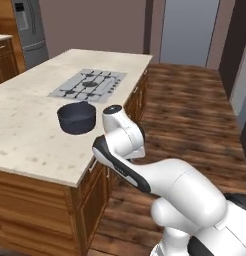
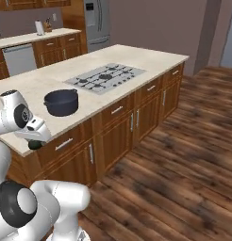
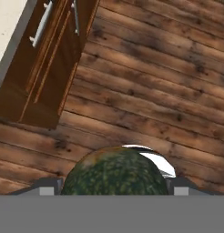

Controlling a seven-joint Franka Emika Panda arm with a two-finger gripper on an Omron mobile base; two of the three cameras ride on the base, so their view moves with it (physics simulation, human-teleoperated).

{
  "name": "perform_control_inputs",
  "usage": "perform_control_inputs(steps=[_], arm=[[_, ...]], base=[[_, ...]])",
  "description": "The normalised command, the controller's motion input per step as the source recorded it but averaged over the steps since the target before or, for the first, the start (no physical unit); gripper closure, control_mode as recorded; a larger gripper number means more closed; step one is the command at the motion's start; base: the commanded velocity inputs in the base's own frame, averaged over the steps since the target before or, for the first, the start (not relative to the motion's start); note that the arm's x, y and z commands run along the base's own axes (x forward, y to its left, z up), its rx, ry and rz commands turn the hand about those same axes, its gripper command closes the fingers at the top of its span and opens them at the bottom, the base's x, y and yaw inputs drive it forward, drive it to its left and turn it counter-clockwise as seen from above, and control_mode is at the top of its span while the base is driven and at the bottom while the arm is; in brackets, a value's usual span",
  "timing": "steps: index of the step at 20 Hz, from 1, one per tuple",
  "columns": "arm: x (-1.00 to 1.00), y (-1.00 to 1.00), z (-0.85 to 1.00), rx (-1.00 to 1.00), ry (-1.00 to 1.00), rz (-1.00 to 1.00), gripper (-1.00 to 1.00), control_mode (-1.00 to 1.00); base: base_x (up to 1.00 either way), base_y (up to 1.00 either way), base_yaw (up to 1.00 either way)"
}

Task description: Turn on the sink faucet. Then move the squash from the counter to the sink. Turn off the sink. Move the vegetable from the sink to the pot next to the stove. Finally move the pot to the front right burner.

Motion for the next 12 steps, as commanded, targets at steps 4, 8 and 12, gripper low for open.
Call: perform_control_inputs(steps=[4, 8, 12], arm=[[0.00, 0.00, 0.00, 0.00, 0.00, 0.00, 1.00, 1.00], [0.00, 0.00, 0.00, 0.00, 0.00, 0.00, 1.00, 1.00], [0.00, 0.00, 0.00, 0.00, 0.00, 0.00, 1.00, 1.00]], base=[[0.43, -0.67, 0.41], [0.42, -0.72, 0.39], [0.36, -0.80, 0.36]])
